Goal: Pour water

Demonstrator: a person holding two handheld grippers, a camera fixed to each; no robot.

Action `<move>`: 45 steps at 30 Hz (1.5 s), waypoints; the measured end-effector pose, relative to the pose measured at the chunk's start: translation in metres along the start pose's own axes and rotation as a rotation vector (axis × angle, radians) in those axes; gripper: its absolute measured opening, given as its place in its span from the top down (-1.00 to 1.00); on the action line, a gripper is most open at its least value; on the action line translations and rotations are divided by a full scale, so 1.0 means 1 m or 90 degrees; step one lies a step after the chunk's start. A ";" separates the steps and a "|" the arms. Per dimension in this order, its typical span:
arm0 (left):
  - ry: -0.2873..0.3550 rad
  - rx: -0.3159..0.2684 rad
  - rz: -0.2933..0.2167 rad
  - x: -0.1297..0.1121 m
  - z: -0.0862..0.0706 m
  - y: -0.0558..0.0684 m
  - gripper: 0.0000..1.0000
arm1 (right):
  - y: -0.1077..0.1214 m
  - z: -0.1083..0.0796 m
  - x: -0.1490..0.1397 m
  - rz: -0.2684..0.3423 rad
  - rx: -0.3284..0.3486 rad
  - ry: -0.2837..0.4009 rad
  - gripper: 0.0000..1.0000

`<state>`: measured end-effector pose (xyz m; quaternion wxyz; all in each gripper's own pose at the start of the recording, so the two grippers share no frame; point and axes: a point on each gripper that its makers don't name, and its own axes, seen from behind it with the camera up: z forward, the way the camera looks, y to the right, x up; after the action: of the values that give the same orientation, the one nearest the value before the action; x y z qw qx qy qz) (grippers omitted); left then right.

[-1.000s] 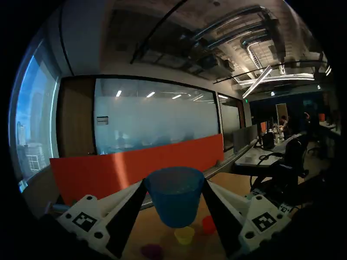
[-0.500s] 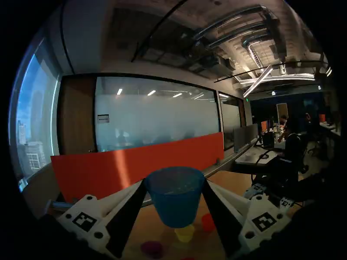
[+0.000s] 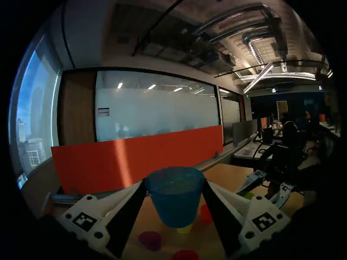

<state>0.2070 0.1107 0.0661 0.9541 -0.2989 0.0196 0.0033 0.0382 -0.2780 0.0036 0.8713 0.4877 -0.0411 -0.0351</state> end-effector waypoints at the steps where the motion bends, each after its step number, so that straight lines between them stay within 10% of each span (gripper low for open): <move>1: 0.001 0.000 0.001 0.000 -0.001 0.000 -0.77 | 0.001 -0.002 0.000 0.000 -0.002 -0.002 -0.82; 19: -0.020 -0.037 0.022 -0.021 -0.006 0.024 -0.78 | 0.010 -0.024 -0.013 0.010 -0.024 -0.028 -0.82; 45: -0.115 -0.115 0.031 -0.110 -0.007 0.080 -0.78 | 0.028 -0.047 -0.060 0.022 -0.042 -0.109 -0.82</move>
<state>0.0959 0.1731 0.0184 0.9209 -0.3812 -0.0596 0.0550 -0.0156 -0.2173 0.0005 0.8806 0.4534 -0.1227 -0.0627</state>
